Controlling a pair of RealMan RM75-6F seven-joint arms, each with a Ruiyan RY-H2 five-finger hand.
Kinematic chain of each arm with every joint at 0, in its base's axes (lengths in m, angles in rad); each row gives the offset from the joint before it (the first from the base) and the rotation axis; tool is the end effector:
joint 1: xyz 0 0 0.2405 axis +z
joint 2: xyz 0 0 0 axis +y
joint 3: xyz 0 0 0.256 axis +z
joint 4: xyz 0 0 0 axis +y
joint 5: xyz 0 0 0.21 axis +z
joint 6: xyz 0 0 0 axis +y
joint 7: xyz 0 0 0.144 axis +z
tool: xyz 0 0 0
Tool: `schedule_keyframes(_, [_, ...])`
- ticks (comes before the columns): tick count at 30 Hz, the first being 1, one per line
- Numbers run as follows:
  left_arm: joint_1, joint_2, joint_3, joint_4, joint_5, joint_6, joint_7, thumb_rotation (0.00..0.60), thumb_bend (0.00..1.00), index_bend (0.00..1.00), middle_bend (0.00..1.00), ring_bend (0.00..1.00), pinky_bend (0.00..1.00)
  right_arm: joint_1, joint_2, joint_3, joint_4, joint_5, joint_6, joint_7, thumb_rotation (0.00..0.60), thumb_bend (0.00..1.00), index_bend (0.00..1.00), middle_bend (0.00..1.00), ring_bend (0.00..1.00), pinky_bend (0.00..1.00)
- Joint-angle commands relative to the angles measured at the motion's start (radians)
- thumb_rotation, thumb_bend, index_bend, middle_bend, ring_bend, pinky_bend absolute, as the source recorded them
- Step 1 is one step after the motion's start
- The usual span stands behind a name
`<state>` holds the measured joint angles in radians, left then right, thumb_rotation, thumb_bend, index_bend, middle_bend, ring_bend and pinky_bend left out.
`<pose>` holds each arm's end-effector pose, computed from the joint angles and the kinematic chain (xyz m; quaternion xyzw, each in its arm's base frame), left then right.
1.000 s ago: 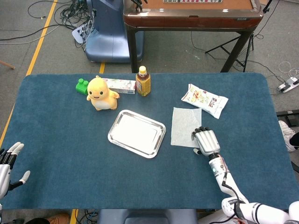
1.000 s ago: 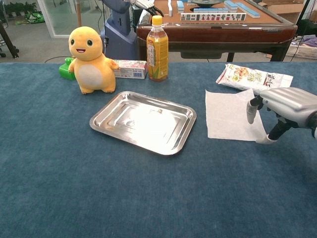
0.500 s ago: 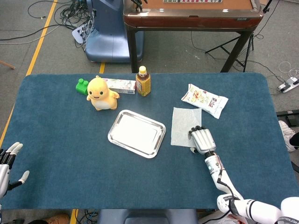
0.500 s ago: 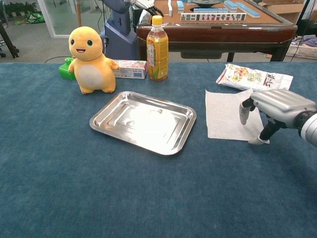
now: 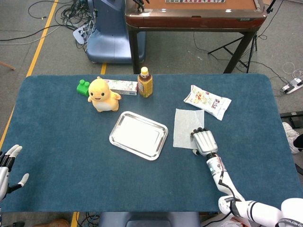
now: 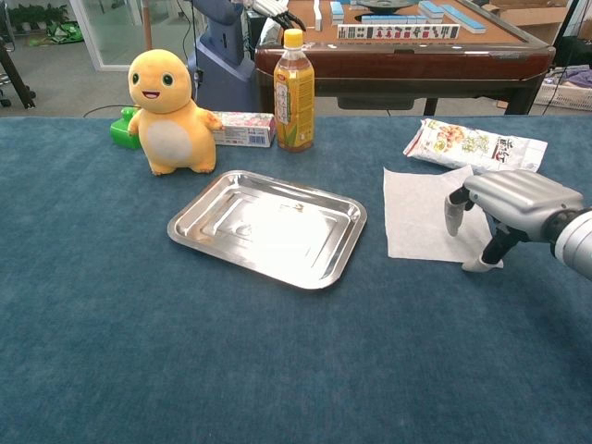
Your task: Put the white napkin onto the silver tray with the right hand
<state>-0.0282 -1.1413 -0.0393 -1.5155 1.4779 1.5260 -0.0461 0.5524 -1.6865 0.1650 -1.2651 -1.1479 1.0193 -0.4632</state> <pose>-0.3386 0.1612 0.1671 -0.5728 -0.3903 -0.3703 0.6184 -0.2265 -0.3188 -0.0381 0.7213 -0.3715 0.2929 0.5060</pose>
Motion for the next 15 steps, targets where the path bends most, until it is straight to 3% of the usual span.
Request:
schedule_keyframes(1, [0.001,0.0,0.0,0.001,0.0,0.0,-0.001,0.6,0.25,0.12,0.12,0.14,0.07,0.001,-0.002,-0.001,0.004,0.003,0.0,-0.002,0.6,0.13,0.5,0.39,0.26,0.32])
schedule_keyframes(8, [0.002,-0.002,0.0,0.007,-0.002,0.0,-0.007,0.6,0.25,0.12,0.12,0.14,0.07,0.008,-0.013,-0.003,0.022,0.011,-0.002,-0.009,0.6,0.13,0.5,0.39,0.26,0.32])
schedule_keyframes(15, [0.004,-0.003,0.0,0.012,-0.003,-0.001,-0.01,0.6,0.25,0.12,0.12,0.14,0.07,0.015,-0.015,0.001,0.032,0.021,-0.004,-0.012,0.6,0.22,0.5,0.39,0.26,0.32])
